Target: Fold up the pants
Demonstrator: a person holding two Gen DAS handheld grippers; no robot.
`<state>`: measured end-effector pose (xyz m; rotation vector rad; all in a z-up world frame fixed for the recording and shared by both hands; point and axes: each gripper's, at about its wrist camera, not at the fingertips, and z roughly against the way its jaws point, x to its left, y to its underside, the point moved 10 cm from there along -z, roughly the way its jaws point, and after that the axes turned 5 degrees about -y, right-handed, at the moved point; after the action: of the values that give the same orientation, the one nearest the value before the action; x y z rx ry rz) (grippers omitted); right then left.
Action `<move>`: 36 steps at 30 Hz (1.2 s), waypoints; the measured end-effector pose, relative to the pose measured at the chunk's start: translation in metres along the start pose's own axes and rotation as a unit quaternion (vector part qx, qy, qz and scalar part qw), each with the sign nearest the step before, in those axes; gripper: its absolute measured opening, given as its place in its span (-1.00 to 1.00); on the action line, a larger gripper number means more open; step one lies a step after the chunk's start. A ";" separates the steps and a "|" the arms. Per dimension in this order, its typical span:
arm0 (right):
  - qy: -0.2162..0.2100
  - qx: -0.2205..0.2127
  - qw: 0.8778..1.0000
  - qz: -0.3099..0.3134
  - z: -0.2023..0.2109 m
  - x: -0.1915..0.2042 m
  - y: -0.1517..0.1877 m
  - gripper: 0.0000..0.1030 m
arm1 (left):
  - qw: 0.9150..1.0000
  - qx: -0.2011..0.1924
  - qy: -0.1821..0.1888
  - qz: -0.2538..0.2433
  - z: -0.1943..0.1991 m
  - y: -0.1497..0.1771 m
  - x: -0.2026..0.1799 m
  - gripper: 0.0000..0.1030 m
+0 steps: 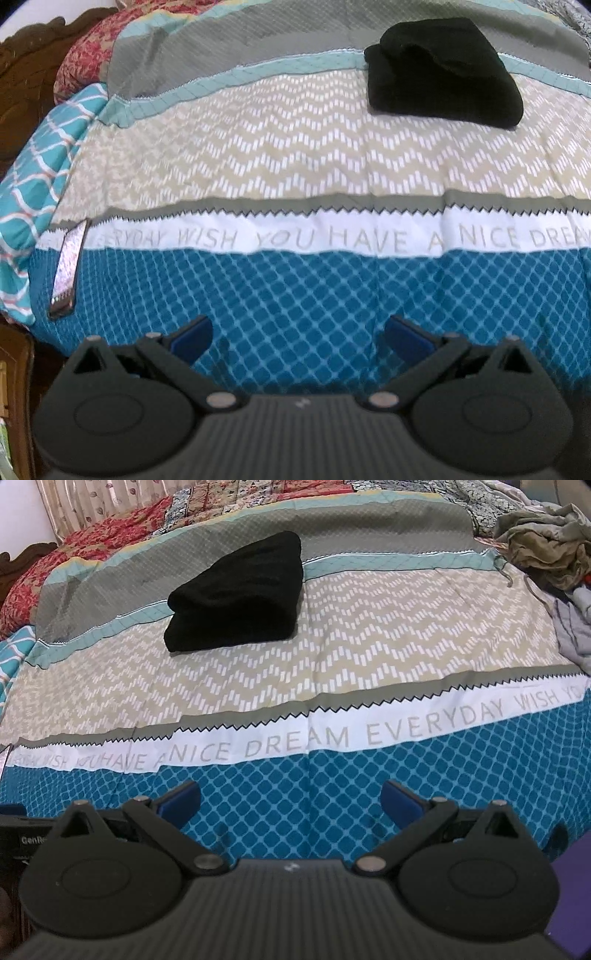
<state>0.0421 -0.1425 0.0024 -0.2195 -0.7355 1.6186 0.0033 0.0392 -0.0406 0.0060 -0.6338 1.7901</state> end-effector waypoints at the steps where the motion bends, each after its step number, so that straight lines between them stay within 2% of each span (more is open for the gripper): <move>1: -0.002 0.000 1.000 0.000 0.000 0.001 -0.002 1.00 | 1.000 -0.003 -0.001 -0.002 0.002 -0.006 -0.003 1.00; 16: 0.001 -0.056 0.998 0.005 0.015 -0.005 -0.065 1.00 | 0.997 -0.068 0.022 -0.008 0.050 -0.090 -0.037 1.00; 22: 0.004 -0.058 0.998 0.010 0.015 -0.015 -0.078 1.00 | 0.996 -0.076 0.033 -0.023 0.061 -0.108 -0.059 1.00; 28: 0.009 -0.062 0.998 0.011 0.015 -0.026 -0.089 1.00 | 0.995 -0.090 0.026 -0.028 0.070 -0.121 -0.069 1.00; 36: 0.008 -0.054 0.998 0.007 0.009 -0.035 -0.089 1.00 | 0.996 -0.079 0.015 -0.038 0.062 -0.120 -0.075 1.00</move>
<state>0.1168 -0.1769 0.0510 -0.3155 -0.8128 1.5891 0.1150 -0.0332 0.0379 -0.1038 -0.7423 1.6597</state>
